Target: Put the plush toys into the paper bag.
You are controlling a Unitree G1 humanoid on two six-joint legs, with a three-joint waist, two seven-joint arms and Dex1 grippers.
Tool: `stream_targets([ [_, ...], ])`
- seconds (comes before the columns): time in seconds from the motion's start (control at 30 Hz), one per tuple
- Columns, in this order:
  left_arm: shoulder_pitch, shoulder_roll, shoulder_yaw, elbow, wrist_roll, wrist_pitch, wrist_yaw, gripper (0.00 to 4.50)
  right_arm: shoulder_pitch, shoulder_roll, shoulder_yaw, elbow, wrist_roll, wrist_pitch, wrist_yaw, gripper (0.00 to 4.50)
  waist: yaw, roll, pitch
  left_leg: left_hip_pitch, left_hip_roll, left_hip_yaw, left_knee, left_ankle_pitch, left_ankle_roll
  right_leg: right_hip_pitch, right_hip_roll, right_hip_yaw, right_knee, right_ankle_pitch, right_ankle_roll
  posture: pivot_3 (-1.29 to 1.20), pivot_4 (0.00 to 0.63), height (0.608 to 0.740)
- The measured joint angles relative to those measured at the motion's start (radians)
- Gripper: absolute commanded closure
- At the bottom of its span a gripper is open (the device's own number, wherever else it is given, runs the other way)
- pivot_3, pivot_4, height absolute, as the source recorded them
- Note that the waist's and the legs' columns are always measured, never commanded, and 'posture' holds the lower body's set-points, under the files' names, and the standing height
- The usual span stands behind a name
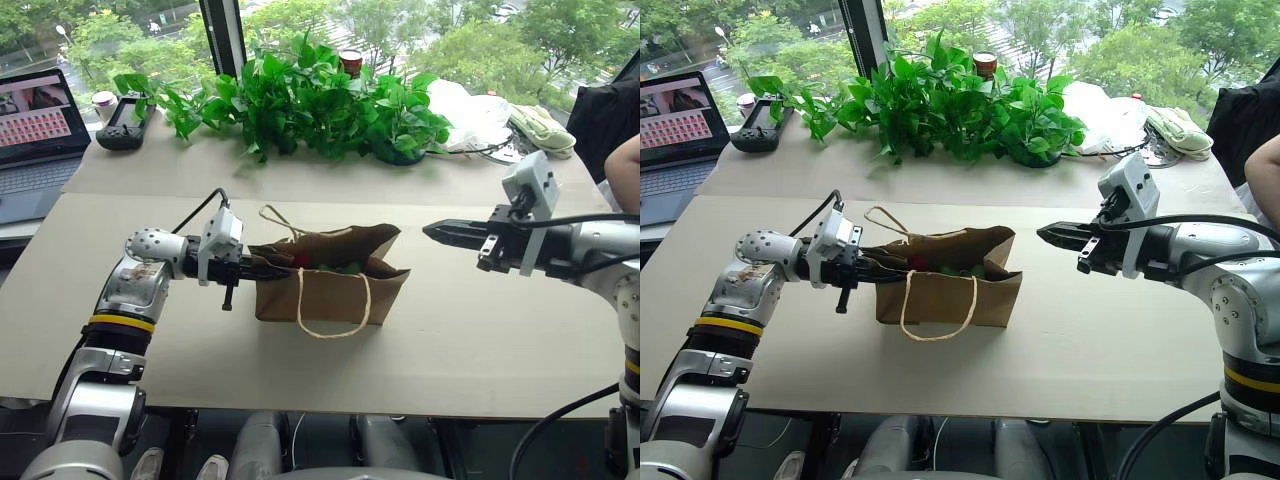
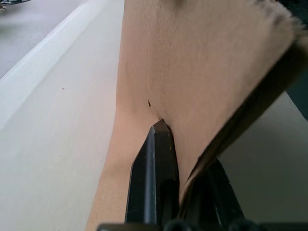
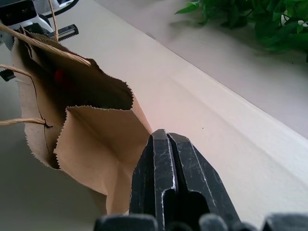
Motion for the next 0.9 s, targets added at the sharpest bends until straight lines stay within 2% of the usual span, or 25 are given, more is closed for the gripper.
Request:
stream_targets([
  [0.03, -0.002, -0.005, -0.003, 0.005, 0.003, -0.002, 0.0, 4.48, 0.001, -0.004, 0.0, -0.002, 0.008, 0.0, 0.003, 4.5, 0.0, 0.0, 0.0, 0.0, 0.0, 0.0, 0.0, 0.0, 0.0, 0.0, 0.0, 0.0, 0.0, 0.0, 0.0, 0.0, 0.15, 0.74],
  [0.07, -0.004, -0.007, -0.004, 0.012, 0.005, -0.004, 0.001, 3.86, 0.003, -0.01, 0.0, -0.002, 0.009, 0.0, 0.004, 4.5, 0.0, 0.0, 0.0, 0.0, 0.0, -0.001, 0.0, 0.0, 0.0, 0.0, 0.0, 0.0, 0.0, 0.0, 0.0, 0.0, 0.15, 0.74],
  [0.1, -0.005, -0.008, -0.004, 0.019, 0.012, -0.006, 0.002, 3.7, 0.005, -0.015, 0.001, -0.002, 0.009, 0.0, 0.004, 4.5, 0.0, 0.0, 0.0, 0.0, 0.0, -0.001, 0.0, 0.0, 0.0, 0.0, 0.0, 0.0, 0.0, 0.0, 0.0, 0.0, 0.15, 0.74],
  [0.2, -0.007, -0.008, -0.004, 0.022, 0.019, -0.001, 0.001, 2.56, 0.005, -0.022, 0.004, -0.001, 0.009, -0.001, 0.004, 4.5, 0.0, 0.0, 0.0, 0.0, 0.0, -0.001, 0.0, 0.0, 0.0, 0.0, 0.0, 0.0, 0.0, 0.0, 0.0, 0.0, 0.15, 0.74],
  [0.27, -0.013, 0.003, -0.005, 0.018, 0.02, 0.012, 0.0, 1.96, 0.005, -0.029, 0.01, 0.001, 0.008, -0.003, 0.004, 4.5, -0.001, 0.0, 0.0, 0.0, 0.0, -0.002, 0.0, 0.0, 0.0, 0.0, 0.0, 0.0, 0.001, 0.0, 0.0, 0.0, 0.15, 0.74],
  [0.47, -0.012, 0.086, 0.015, -0.081, -0.012, 0.155, -0.002, 1.96, 0.005, -0.043, 0.012, 0.004, 0.008, -0.013, 0.009, 4.5, -0.003, 0.0, 0.0, 0.0, 0.0, -0.003, 0.0, 0.0, 0.0, -0.001, 0.0, 0.0, 0.001, 0.0, 0.0, 0.0, 0.15, 0.74],
  [0.7, -0.021, 0.24, 0.138, -0.285, -0.187, 0.461, 0.008, 1.96, 0.005, -0.08, 0.012, 0.007, 0.008, -0.024, 0.031, 4.5, -0.002, 0.0, 0.0, 0.001, 0.0, -0.003, 0.0, 0.0, 0.0, 0.0, 0.0, 0.0, 0.001, 0.0, 0.0, 0.0, 0.15, 0.74],
  [0.9, -0.067, 0.336, 0.205, -0.316, -0.281, 0.616, 0.014, 1.96, 0.004, -0.101, 0.017, 0.024, 0.008, -0.033, 0.055, 4.5, -0.001, 0.0, 0.0, 0.001, 0.0, -0.002, 0.0, 0.0, 0.0, 0.0, 0.0, 0.0, 0.001, 0.0, 0.0, 0.0, 0.15, 0.74],
])
